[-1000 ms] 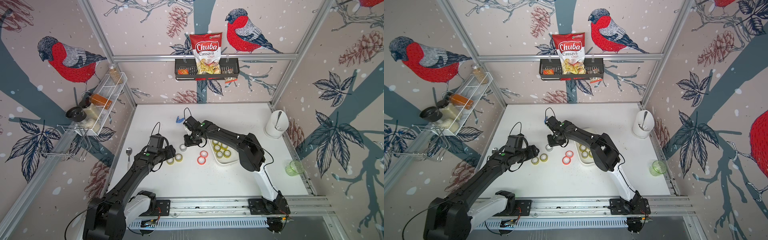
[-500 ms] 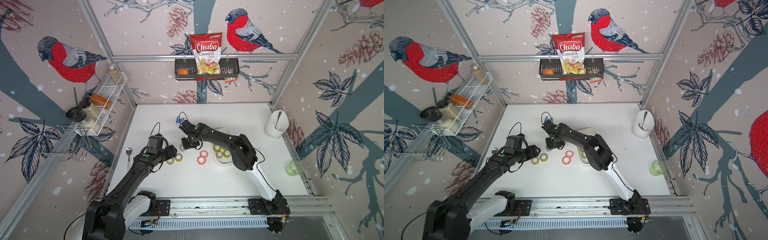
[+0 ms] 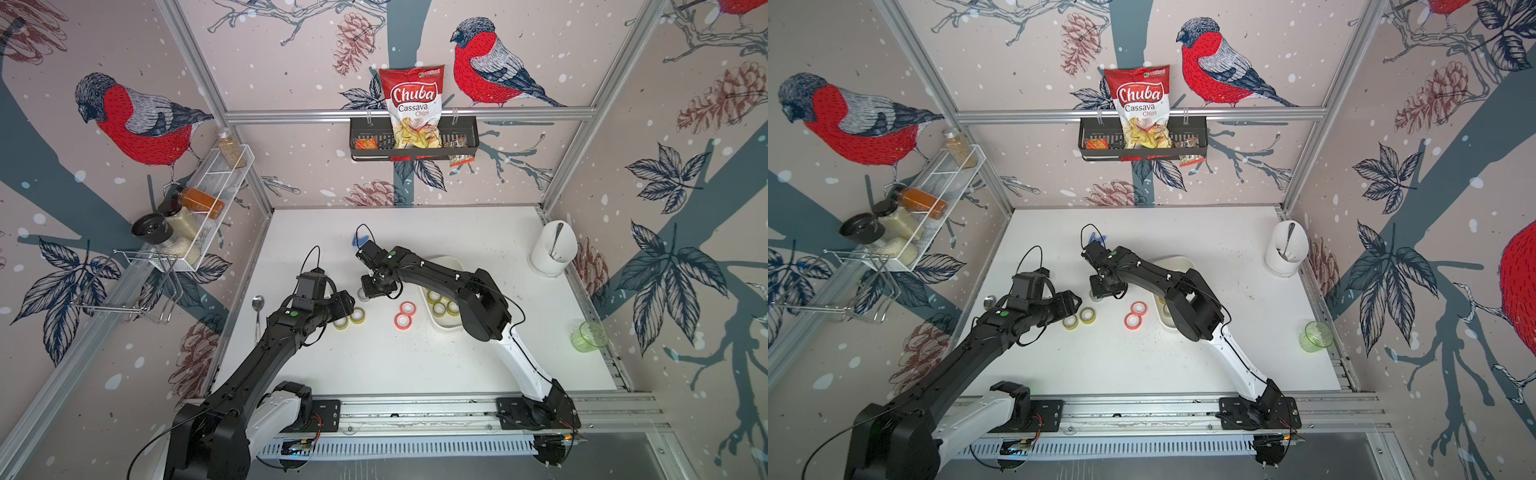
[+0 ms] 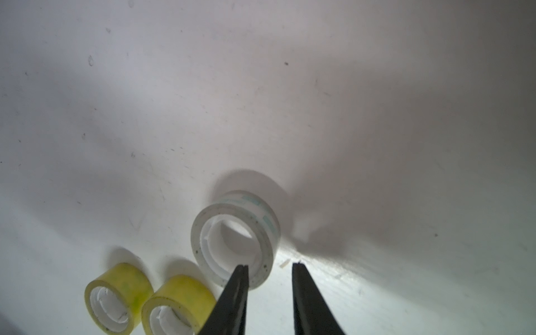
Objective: Put the transparent tape into the storage box
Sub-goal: Pick up the tape from the center of the board.
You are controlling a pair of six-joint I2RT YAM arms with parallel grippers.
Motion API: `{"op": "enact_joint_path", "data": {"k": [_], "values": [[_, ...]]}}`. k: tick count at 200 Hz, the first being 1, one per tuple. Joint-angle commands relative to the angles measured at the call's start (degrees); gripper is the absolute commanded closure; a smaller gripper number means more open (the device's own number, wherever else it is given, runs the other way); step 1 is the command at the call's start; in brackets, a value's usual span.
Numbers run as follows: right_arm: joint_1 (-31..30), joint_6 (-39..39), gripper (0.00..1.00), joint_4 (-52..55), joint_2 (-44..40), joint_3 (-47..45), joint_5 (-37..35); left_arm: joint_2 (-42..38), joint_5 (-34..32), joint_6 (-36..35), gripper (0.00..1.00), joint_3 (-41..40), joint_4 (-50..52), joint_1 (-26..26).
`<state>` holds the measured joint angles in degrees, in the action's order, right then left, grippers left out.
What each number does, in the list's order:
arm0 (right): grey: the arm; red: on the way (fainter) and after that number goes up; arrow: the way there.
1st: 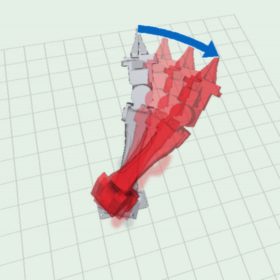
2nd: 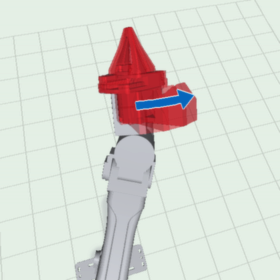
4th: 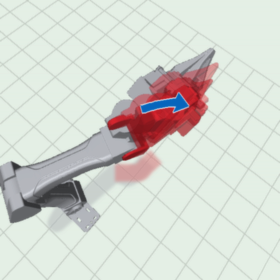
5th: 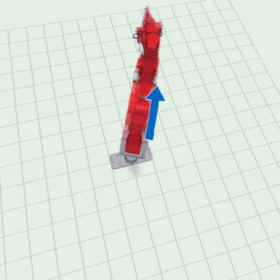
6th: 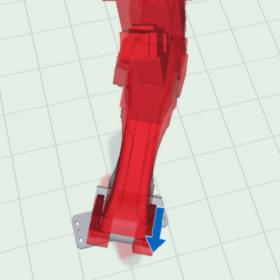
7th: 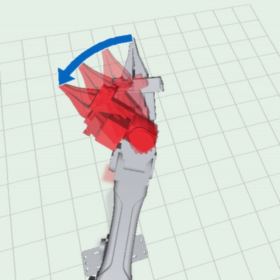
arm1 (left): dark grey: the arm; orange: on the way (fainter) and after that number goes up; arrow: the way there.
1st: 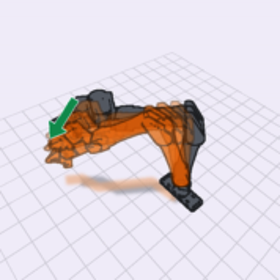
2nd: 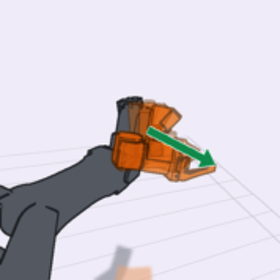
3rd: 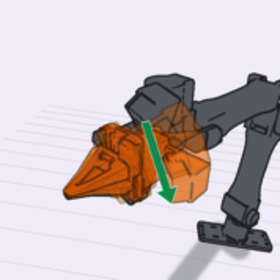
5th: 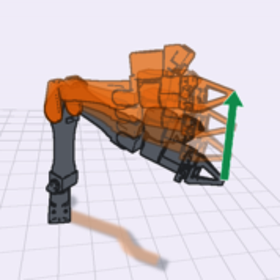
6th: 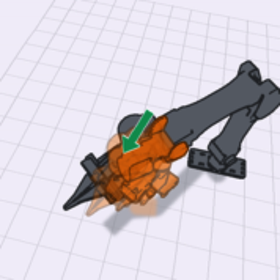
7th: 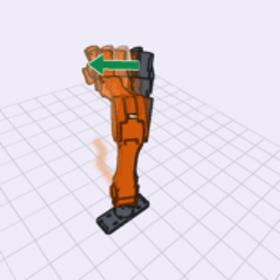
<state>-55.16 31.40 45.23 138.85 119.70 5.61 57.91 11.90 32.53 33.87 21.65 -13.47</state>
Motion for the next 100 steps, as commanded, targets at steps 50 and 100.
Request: {"op": "enact_joint_path", "data": {"k": [50, 100], "values": [[-0.04, 0.77, 0.66, 0.29, 0.07, 2.32, -1.57, -2.56, -0.38, 0.91, 0.28, -1.26, -2.93, 0.12], [-0.04, 0.69, 0.67, 0.05, 1.66, 2.34, -0.78, -0.39, 2.10, 1.03, 0.28, -1.15, -3.54, 0.12]]}}
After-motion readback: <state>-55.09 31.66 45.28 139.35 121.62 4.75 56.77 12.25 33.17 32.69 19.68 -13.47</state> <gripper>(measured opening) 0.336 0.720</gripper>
